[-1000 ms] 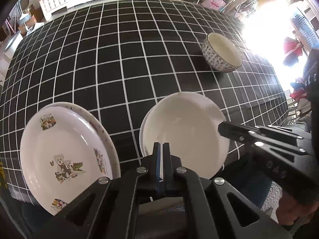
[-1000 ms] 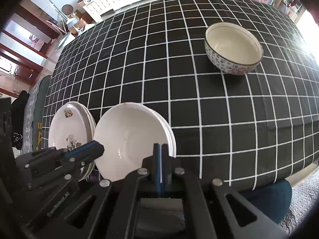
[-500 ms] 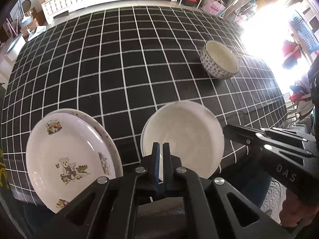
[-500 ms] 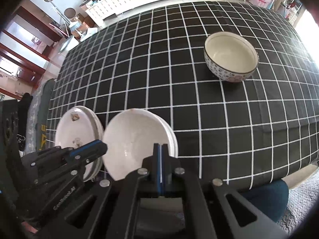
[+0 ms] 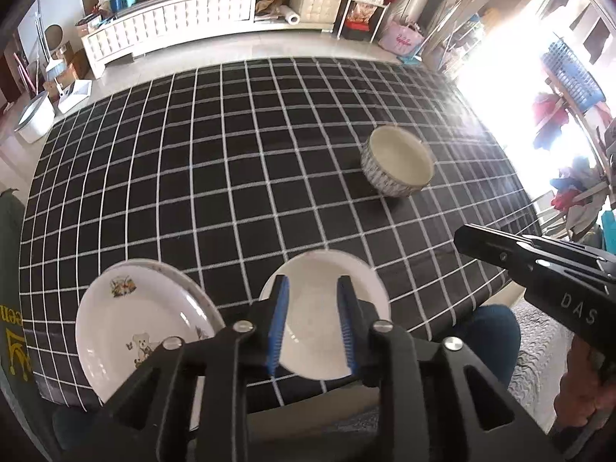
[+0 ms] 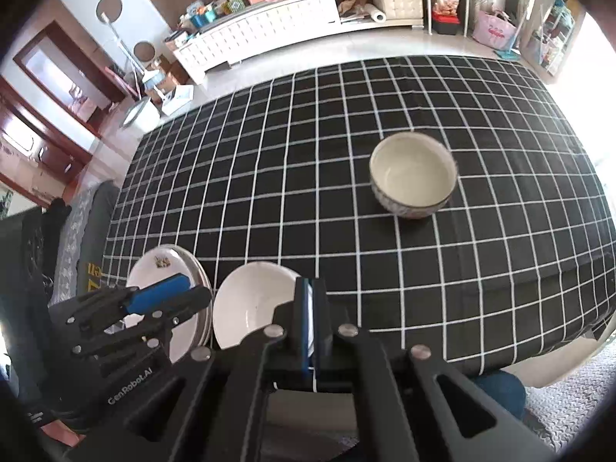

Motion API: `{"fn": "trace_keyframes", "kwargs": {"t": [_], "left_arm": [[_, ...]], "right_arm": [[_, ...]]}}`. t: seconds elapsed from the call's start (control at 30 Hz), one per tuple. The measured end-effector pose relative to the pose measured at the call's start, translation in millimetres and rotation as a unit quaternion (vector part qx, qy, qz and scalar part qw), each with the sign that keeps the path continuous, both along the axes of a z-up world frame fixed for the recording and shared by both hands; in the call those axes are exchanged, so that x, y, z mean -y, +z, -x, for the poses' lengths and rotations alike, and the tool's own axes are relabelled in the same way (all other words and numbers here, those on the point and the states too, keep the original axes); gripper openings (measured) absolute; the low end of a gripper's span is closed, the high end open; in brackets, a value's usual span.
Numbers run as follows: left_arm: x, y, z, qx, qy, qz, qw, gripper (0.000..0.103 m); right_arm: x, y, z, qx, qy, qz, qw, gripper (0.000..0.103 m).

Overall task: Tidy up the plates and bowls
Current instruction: 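Move the right gripper to the blue-floral bowl and close on its rim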

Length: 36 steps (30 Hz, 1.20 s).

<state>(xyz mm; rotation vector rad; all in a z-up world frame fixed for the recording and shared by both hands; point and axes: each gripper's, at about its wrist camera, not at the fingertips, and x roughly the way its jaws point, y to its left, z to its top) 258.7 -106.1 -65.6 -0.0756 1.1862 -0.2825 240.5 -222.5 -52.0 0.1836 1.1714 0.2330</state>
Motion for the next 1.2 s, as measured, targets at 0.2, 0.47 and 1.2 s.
{"fn": "trace_keyframes", "kwargs": {"t": [0.2, 0.47, 1.2], "left_arm": [[14.7, 21.6, -12.3, 0.021, -0.008, -0.004, 0.9997, 0.038], [36.0, 36.3, -34.4, 0.032, -0.019, 0.015, 0.9992, 0.050], [102.3, -22.5, -133.8, -0.025, -0.055, -0.006, 0.9982, 0.054]], "right_arm": [[20.4, 15.7, -6.4, 0.009, -0.021, -0.005, 1.000, 0.022], [56.1, 27.7, -21.9, 0.026, -0.067, -0.025, 0.997, 0.045], [101.4, -23.5, -103.5, -0.039, -0.068, 0.016, 0.997, 0.055]]}}
